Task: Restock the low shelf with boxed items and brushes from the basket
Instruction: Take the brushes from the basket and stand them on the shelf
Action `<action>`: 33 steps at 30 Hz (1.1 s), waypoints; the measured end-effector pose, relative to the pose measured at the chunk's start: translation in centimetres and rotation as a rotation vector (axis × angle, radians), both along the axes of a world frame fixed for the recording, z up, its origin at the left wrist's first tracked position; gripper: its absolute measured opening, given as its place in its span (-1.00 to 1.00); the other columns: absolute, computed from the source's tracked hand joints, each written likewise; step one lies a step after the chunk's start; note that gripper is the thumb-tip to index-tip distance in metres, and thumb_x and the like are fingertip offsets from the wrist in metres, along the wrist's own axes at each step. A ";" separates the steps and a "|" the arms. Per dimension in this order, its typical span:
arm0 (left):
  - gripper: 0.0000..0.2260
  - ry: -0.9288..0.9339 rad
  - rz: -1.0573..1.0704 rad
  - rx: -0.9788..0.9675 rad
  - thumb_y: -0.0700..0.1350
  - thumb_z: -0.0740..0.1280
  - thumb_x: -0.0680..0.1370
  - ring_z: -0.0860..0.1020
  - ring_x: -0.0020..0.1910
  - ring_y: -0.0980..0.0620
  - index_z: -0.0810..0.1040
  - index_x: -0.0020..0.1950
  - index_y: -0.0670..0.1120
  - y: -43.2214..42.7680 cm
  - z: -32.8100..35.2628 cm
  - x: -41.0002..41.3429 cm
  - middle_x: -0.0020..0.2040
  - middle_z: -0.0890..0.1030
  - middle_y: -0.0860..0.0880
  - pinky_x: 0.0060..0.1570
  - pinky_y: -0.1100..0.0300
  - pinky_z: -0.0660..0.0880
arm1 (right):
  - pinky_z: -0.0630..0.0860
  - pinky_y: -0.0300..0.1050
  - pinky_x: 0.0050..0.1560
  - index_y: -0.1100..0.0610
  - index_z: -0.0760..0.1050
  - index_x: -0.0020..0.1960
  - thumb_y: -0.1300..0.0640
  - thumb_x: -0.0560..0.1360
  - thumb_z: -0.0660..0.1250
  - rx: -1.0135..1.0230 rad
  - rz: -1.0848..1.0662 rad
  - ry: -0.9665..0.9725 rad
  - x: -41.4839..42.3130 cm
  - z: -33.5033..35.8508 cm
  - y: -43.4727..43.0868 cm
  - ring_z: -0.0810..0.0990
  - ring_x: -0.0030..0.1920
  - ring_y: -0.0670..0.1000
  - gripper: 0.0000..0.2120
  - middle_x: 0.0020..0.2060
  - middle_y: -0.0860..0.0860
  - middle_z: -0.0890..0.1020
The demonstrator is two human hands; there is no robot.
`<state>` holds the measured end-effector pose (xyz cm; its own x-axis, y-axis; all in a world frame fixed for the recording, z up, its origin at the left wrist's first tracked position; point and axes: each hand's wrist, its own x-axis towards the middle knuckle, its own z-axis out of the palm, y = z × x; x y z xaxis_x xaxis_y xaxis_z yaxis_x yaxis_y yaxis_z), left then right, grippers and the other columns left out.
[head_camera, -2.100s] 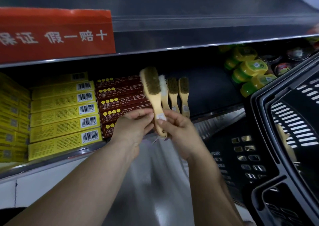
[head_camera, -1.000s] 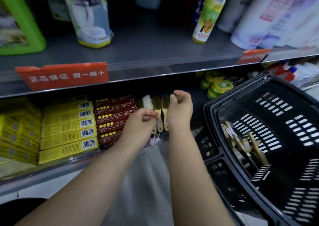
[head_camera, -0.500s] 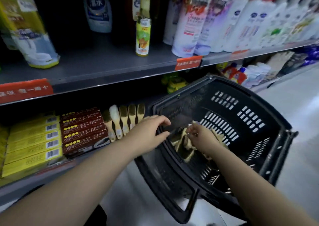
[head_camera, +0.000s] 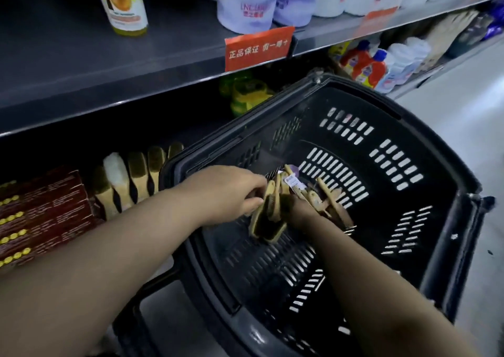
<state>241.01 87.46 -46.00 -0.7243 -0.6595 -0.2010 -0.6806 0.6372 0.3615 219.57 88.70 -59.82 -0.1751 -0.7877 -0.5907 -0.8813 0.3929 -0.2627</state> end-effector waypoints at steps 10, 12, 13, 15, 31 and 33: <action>-0.82 0.019 0.041 0.041 0.17 0.12 0.58 0.51 -0.04 0.22 0.39 0.15 0.24 0.9 -0.9 0.7 0.02 0.55 0.24 -0.08 0.22 0.47 | 0.45 0.18 0.11 -0.01 0.08 0.46 0.12 0.58 0.06 0.041 0.113 0.331 0.3 -7.1 -1.2 0.33 0.31 0.27 -0.54 0.46 0.23 0.08; -0.81 0.002 0.060 0.039 0.16 0.13 0.58 0.51 -0.03 0.25 0.39 0.18 0.25 1.5 -0.7 1.1 0.04 0.55 0.26 -0.06 0.22 0.49 | 0.45 0.13 0.17 0.02 0.10 0.47 0.20 0.59 0.03 -0.002 0.210 0.299 -0.4 -6.8 -0.5 0.32 0.35 0.25 -0.54 0.51 0.18 0.01; -0.80 -0.004 0.071 0.030 0.16 0.13 0.59 0.51 -0.04 0.26 0.39 0.19 0.26 1.8 -0.8 1.3 0.04 0.55 0.26 -0.07 0.23 0.49 | 0.43 0.12 0.21 0.03 0.09 0.49 0.20 0.59 0.03 -0.013 0.238 0.260 -0.6 -6.5 -0.1 0.32 0.36 0.23 -0.52 0.52 0.12 0.01; -0.80 -0.018 0.099 0.015 0.15 0.13 0.59 0.51 -0.07 0.27 0.39 0.19 0.27 2.5 -0.7 1.7 0.01 0.54 0.28 -0.11 0.25 0.50 | 0.39 0.11 0.26 0.05 0.05 0.51 0.14 0.59 0.09 -0.038 0.268 0.217 -1.0 -5.8 0.9 0.35 0.35 0.20 -0.49 0.50 0.08 0.10; -0.73 0.293 0.359 0.167 -0.07 0.17 0.62 0.47 0.13 0.23 0.40 0.31 0.15 7.5 0.3 1.5 0.18 0.48 0.21 0.08 0.25 0.44 | 0.38 -0.49 -0.46 0.17 0.58 -0.05 0.42 0.33 0.46 0.039 0.213 -0.598 -3.9 16.6 6.8 0.54 -0.43 -0.27 -0.74 -0.29 -0.09 0.63; -0.69 0.412 0.367 0.270 -0.08 0.19 0.61 0.41 0.25 0.19 0.37 0.36 0.09 7.3 0.5 0.9 0.28 0.44 0.15 0.23 0.21 0.38 | 0.48 -0.44 -0.28 0.16 0.58 -0.05 0.57 0.33 0.31 0.075 0.302 -0.738 -3.7 18.6 6.7 0.63 -0.22 -0.20 -0.62 -0.12 -0.02 0.66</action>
<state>241.93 94.75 -45.46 -0.5129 -0.8457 -0.1475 -0.6082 0.2367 0.7577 215.90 95.42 -41.18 0.4961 -0.6924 -0.5238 -0.5610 0.2049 -0.8021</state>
